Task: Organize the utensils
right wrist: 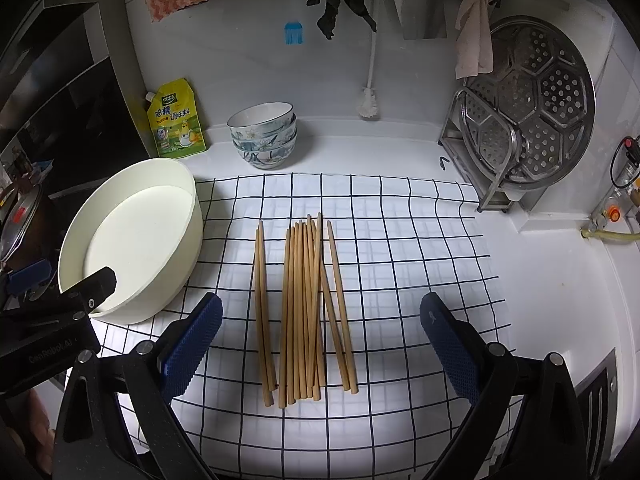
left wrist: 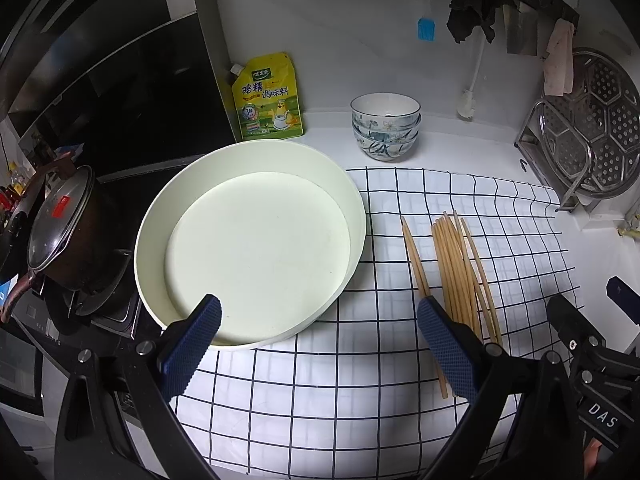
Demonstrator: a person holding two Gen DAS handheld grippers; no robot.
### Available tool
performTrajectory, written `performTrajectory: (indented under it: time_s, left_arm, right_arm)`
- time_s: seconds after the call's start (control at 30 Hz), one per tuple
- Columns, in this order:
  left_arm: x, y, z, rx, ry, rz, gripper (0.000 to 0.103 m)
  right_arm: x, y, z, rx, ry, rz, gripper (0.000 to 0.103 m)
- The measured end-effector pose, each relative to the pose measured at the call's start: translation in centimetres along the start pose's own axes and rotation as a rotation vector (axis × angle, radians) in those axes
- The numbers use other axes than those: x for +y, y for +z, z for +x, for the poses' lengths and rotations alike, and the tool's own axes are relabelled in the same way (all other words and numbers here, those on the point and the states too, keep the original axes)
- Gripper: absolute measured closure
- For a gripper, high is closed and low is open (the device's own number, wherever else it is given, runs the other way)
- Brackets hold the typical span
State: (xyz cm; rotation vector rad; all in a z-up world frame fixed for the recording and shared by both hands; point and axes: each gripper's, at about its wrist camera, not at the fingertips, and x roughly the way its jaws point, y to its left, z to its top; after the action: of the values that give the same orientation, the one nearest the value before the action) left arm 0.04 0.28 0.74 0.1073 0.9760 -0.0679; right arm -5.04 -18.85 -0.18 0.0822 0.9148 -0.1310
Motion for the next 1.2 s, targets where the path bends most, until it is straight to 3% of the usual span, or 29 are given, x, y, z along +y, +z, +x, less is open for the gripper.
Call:
performTrajectory:
  time_s: [1.2]
  left_arm:
    - [0.31,0.09,-0.13,-0.008,-0.001,-0.004,0.006]
  right_arm:
    - [0.24,0.4,-0.3,-0.01,-0.004,-0.009,0.008]
